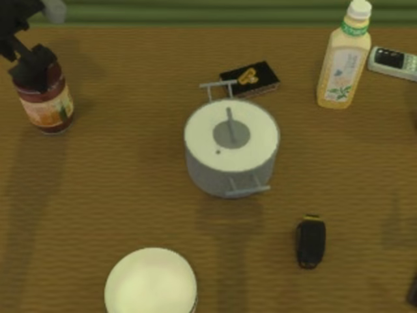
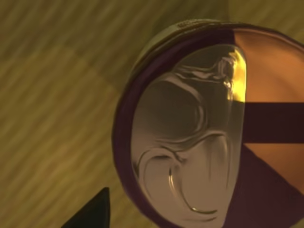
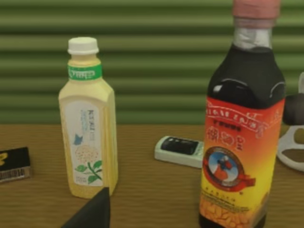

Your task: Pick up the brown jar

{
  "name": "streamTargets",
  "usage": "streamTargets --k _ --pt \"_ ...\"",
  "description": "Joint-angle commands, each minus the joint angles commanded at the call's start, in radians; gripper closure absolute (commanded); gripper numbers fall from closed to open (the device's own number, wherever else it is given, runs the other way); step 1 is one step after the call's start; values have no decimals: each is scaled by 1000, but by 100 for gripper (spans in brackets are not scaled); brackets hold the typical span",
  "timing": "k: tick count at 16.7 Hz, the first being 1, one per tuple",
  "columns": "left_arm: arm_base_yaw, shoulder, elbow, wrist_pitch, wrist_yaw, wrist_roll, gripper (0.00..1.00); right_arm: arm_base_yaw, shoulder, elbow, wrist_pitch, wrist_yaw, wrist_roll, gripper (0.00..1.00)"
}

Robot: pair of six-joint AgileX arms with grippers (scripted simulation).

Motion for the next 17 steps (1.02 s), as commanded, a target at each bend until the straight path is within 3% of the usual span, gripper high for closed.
streamTargets --k 6,12,17 --pt "5 149 208 -78 3 64 0 0 0 0 0 0 0 0" --pt "-1 147 202 -74 2 62 0 0 0 0 0 0 0 0" --pt "-1 120 39 58 2 58 0 0 0 0 0 0 0 0"
